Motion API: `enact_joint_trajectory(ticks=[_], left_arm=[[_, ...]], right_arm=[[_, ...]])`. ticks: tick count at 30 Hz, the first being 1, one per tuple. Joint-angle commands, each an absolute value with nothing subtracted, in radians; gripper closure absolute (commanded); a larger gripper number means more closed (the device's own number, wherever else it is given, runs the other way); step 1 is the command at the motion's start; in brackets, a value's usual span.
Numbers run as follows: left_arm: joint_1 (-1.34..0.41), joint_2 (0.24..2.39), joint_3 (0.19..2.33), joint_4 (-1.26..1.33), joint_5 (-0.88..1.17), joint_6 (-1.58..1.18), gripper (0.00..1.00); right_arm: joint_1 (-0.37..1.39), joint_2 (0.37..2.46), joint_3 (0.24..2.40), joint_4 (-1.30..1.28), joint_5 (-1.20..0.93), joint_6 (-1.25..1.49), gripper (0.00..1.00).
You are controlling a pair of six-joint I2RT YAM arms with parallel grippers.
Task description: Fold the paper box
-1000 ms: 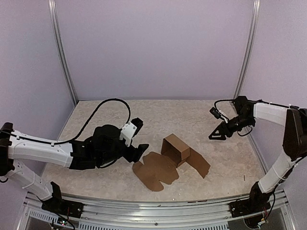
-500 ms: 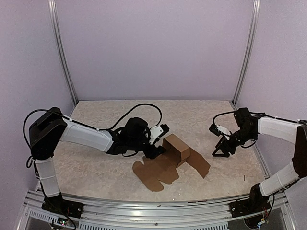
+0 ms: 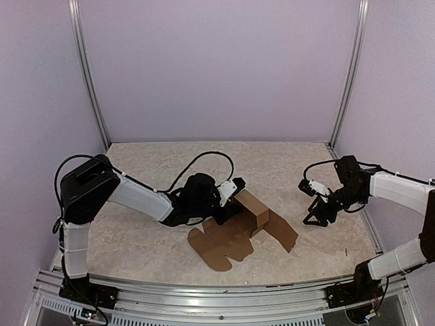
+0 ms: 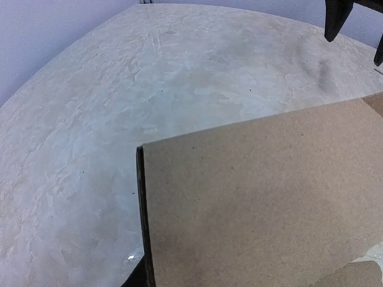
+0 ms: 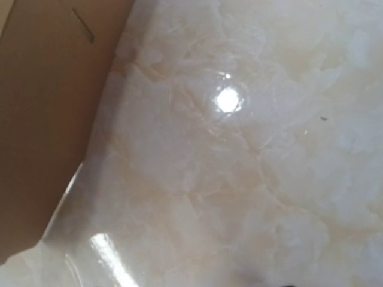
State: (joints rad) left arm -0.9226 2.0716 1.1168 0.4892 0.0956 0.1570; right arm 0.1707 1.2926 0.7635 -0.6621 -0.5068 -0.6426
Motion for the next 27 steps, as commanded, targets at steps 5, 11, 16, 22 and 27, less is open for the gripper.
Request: enact_joint_trajectory(ticks=[5, 11, 16, 22, 27], left_arm=[[-0.978, 2.049, 1.083, 0.484, -0.102, 0.193, 0.48], [-1.041, 1.898, 0.976, 0.347, -0.337, 0.388, 0.42], [-1.060, 1.829, 1.071, 0.182, -0.369, 0.198, 0.43], [-1.128, 1.794, 1.206, 0.026, -0.317, 0.028, 0.54], [-1.090, 1.796, 1.348, -0.219, -0.296, -0.058, 0.64]], right_arm=[[0.217, 1.270, 0.760, -0.633, -0.497, -0.626, 0.38], [0.230, 1.271, 0.761, -0.615, -0.501, -0.614, 0.38], [0.242, 1.269, 0.765, -0.598, -0.493, -0.598, 0.38], [0.247, 1.257, 0.765, -0.598, -0.483, -0.597, 0.38], [0.248, 1.256, 0.776, -0.604, -0.492, -0.584, 0.38]])
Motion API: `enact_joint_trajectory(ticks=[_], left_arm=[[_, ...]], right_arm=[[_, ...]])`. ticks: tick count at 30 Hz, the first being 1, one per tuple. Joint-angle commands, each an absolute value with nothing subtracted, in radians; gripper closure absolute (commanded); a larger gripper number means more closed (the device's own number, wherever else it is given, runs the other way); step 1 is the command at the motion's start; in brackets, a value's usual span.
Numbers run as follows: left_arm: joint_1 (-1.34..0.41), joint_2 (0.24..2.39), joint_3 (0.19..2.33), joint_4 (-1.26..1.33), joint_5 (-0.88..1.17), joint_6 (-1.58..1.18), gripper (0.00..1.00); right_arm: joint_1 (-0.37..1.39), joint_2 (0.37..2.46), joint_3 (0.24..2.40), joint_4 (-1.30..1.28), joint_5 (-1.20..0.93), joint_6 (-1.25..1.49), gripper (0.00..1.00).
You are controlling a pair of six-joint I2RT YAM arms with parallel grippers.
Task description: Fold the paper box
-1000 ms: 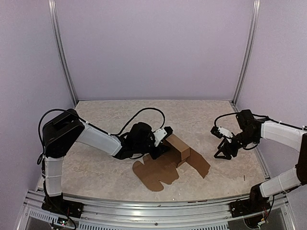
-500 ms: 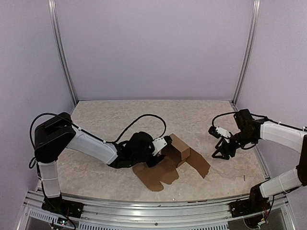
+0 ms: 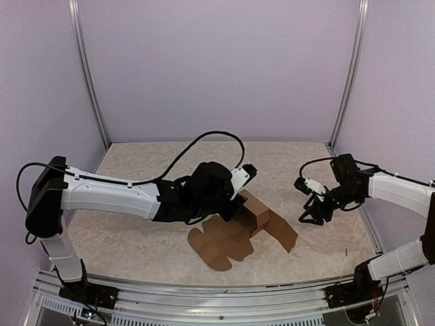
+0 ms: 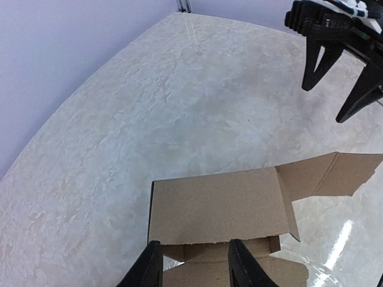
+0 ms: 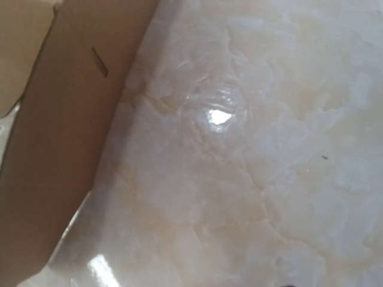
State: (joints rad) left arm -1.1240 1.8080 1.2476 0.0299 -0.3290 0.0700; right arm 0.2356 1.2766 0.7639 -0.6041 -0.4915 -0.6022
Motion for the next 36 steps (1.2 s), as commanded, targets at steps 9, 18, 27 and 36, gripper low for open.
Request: enact_joint_trajectory(ticks=[9, 18, 27, 36], left_arm=[[-1.106, 1.736, 1.296, -0.141, -0.189, -0.277, 0.57], [-1.205, 1.762, 1.012, 0.315, -0.393, 0.722, 0.60], [-1.206, 1.852, 1.006, 0.534, -0.406, 1.057, 0.67], [-1.193, 1.975, 1.063, 0.583, -0.425, 1.201, 0.72]], right_arm=[[0.247, 1.253, 0.780, -0.590, -0.495, -0.574, 0.38], [0.249, 1.246, 0.778, -0.592, -0.501, -0.582, 0.38], [0.249, 1.229, 0.761, -0.595, -0.493, -0.586, 0.38], [0.249, 1.236, 0.764, -0.602, -0.501, -0.585, 0.38]])
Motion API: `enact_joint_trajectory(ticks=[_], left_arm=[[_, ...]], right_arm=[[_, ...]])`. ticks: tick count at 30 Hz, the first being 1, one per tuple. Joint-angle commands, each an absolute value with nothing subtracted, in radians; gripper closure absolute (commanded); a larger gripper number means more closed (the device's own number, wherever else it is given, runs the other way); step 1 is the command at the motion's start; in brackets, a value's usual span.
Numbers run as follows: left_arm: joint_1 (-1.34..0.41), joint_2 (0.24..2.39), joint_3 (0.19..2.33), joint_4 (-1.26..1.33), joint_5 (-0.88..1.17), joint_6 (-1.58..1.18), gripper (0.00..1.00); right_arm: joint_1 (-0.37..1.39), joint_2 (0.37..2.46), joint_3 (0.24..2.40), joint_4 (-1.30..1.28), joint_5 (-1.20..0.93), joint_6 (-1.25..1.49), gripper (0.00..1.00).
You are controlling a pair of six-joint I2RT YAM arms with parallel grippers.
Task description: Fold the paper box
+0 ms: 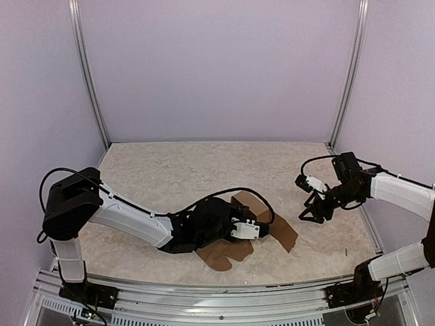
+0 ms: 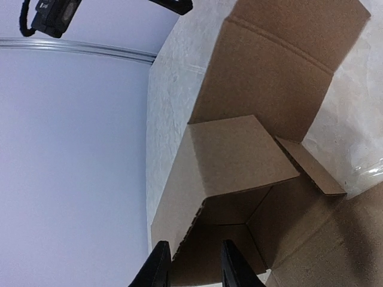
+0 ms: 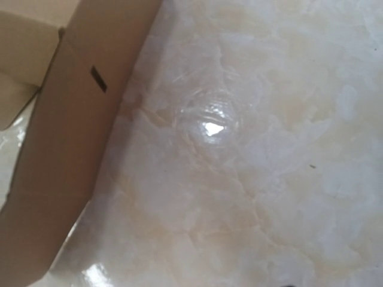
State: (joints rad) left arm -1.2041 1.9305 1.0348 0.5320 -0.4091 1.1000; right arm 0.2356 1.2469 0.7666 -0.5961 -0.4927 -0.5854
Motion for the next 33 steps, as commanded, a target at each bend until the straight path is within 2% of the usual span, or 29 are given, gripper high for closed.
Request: enact_joint_trajectory(ticks=[1, 5, 12, 19, 26, 33], left_arm=[[-1.190, 1.985, 1.064, 0.591, -0.426, 1.217, 0.72], [-1.173, 2.009, 1.060, 0.651, -0.439, 1.274, 0.73], [-1.132, 2.097, 1.043, 0.929, -0.457, 1.435, 0.75], [-1.086, 2.110, 1.032, 0.968, -0.431, 1.450, 0.75], [-1.081, 2.129, 1.058, 0.993, -0.427, 1.473, 0.88], [-1.096, 2.122, 1.069, 0.958, -0.440, 1.463, 0.95]], right_arm=[[0.249, 1.236, 0.764, -0.604, -0.502, -0.585, 0.38], [0.249, 1.236, 0.762, -0.605, -0.504, -0.585, 0.38], [0.249, 1.245, 0.765, -0.603, -0.513, -0.584, 0.38], [0.250, 1.241, 0.762, -0.609, -0.512, -0.587, 0.38], [0.249, 1.241, 0.762, -0.605, -0.518, -0.584, 0.39], [0.249, 1.239, 0.764, -0.604, -0.523, -0.582, 0.39]])
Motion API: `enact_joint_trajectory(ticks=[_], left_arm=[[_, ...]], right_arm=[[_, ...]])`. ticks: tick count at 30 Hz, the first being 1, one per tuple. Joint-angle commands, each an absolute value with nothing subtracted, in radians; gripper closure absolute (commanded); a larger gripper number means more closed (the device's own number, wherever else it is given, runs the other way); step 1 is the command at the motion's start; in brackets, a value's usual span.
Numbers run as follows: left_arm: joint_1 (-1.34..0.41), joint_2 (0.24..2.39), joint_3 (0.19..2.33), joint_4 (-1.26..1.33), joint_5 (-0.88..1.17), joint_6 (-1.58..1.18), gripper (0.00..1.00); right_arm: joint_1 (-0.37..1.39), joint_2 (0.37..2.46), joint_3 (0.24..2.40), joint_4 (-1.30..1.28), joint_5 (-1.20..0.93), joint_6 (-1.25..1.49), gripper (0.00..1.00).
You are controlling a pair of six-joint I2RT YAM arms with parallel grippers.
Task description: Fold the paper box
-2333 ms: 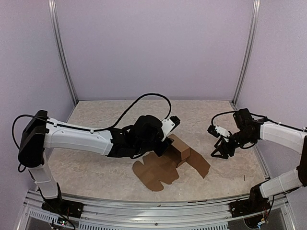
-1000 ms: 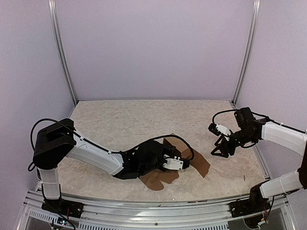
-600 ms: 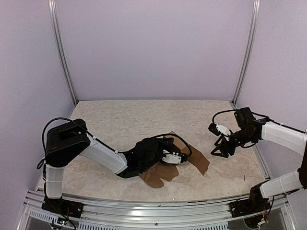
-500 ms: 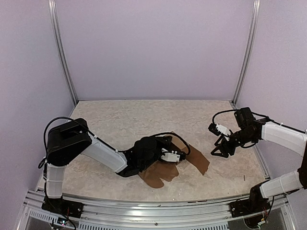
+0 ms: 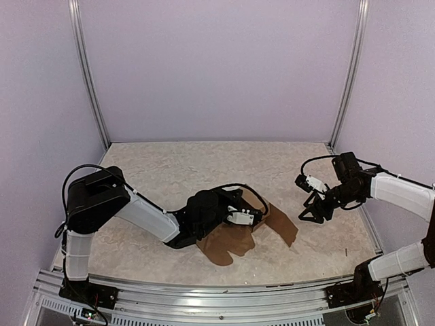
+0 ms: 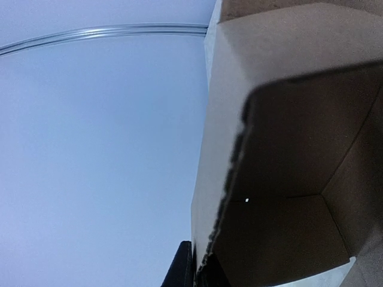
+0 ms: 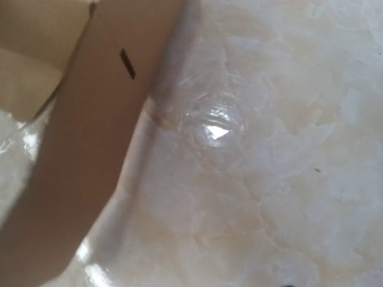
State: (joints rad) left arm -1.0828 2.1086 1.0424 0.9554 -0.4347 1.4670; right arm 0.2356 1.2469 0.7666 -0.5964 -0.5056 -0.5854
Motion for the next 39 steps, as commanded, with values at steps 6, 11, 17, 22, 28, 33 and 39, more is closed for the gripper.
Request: enact_joint_trajectory(ticks=[6, 11, 17, 22, 28, 33, 39], left_arm=[[-1.121, 2.101, 1.089, 0.872, -0.532, 1.418, 0.98], [-1.149, 2.036, 1.208, 0.463, -0.639, 1.088, 0.99], [-1.158, 1.986, 1.378, -0.109, -0.550, 0.638, 0.99], [-1.163, 1.984, 1.441, -0.348, -0.502, 0.454, 1.00], [-1.163, 1.979, 1.446, -0.442, -0.456, 0.293, 1.00], [-1.164, 1.958, 1.441, -0.476, -0.426, 0.193, 1.00], [-1.163, 1.931, 1.450, -0.497, -0.396, 0.135, 0.99]], right_arm=[[0.249, 1.242, 0.784, -0.614, -0.553, -0.570, 0.39], [0.247, 1.250, 0.838, -0.651, -0.609, -0.557, 0.38], [0.247, 1.296, 0.931, -0.692, -0.726, -0.537, 0.38], [0.239, 1.361, 1.081, -0.784, -0.772, -0.544, 0.37], [0.212, 1.427, 1.192, -0.813, -0.743, -0.445, 0.36], [0.199, 1.489, 1.169, -0.823, -0.668, -0.409, 0.36], [0.183, 1.530, 1.173, -0.834, -0.667, -0.381, 0.36]])
